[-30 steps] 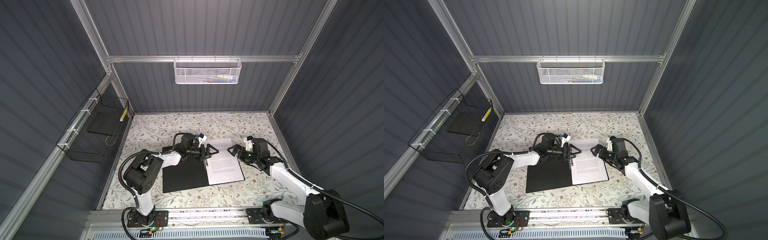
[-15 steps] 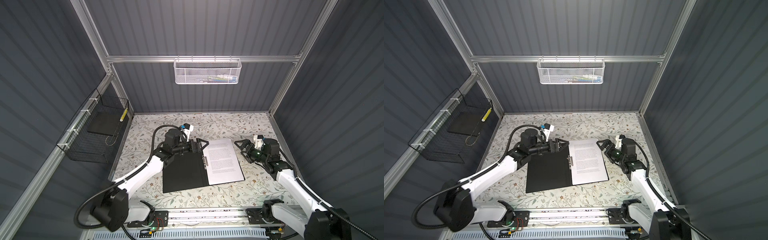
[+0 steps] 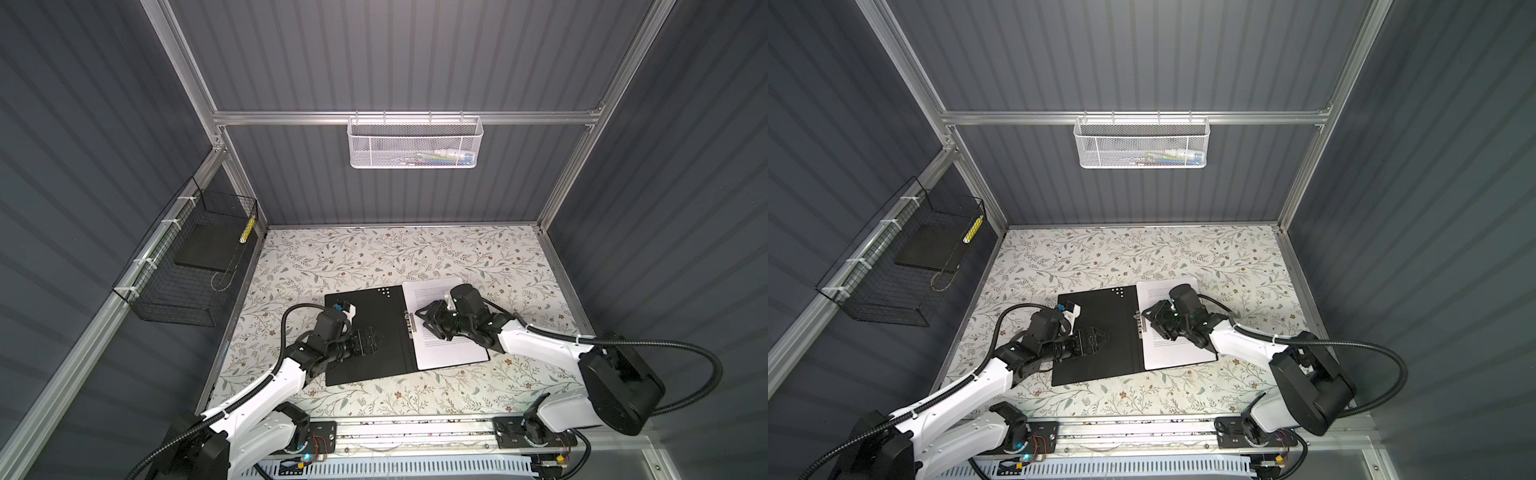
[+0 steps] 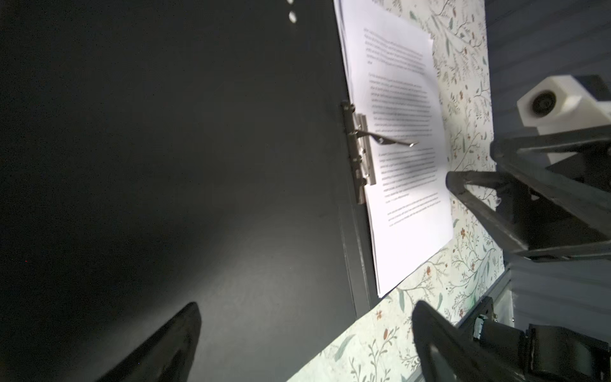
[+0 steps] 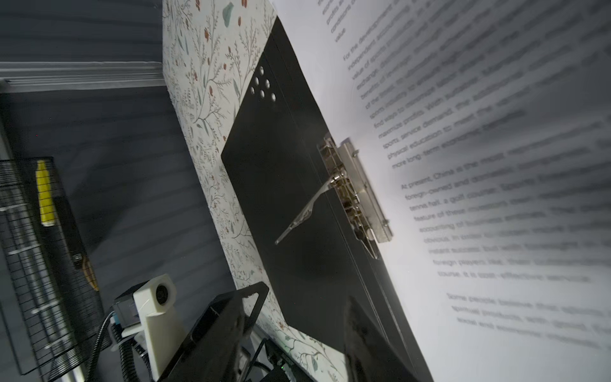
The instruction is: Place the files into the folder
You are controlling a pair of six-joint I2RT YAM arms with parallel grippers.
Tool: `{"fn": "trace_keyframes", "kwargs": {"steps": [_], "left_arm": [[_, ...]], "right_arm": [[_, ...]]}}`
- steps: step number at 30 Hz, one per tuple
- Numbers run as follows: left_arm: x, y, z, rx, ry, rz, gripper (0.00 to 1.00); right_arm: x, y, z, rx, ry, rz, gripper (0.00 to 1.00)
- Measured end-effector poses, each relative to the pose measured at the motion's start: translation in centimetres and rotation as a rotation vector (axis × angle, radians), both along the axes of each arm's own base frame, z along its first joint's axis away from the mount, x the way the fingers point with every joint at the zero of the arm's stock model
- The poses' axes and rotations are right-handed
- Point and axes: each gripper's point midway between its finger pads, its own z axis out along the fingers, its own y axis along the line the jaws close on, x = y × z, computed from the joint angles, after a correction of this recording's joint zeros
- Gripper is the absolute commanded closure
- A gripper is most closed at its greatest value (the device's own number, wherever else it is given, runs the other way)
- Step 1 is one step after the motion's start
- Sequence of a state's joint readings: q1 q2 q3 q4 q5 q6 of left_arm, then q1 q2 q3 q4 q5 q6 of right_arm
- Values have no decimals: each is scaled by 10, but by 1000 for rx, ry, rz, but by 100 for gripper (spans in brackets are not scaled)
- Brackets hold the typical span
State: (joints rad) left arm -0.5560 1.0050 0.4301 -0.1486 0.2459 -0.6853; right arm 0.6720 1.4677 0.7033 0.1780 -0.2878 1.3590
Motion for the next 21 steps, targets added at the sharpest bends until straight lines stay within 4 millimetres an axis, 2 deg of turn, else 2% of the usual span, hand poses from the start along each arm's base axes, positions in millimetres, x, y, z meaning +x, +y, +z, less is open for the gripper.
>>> {"fn": "trace_keyframes", "kwargs": {"steps": [7,13,21], "left_arm": [[-13,2,-21,-12,40,-15,0],[-16,7,-32,13,62,-2,0],[-12,6,-33,13,51,6,0]], "right_arm": [[16,26,5,40,17,-35,65],[20,28,-4,43,50,-65,70],[19,30,-12,41,86,-82,73]]}}
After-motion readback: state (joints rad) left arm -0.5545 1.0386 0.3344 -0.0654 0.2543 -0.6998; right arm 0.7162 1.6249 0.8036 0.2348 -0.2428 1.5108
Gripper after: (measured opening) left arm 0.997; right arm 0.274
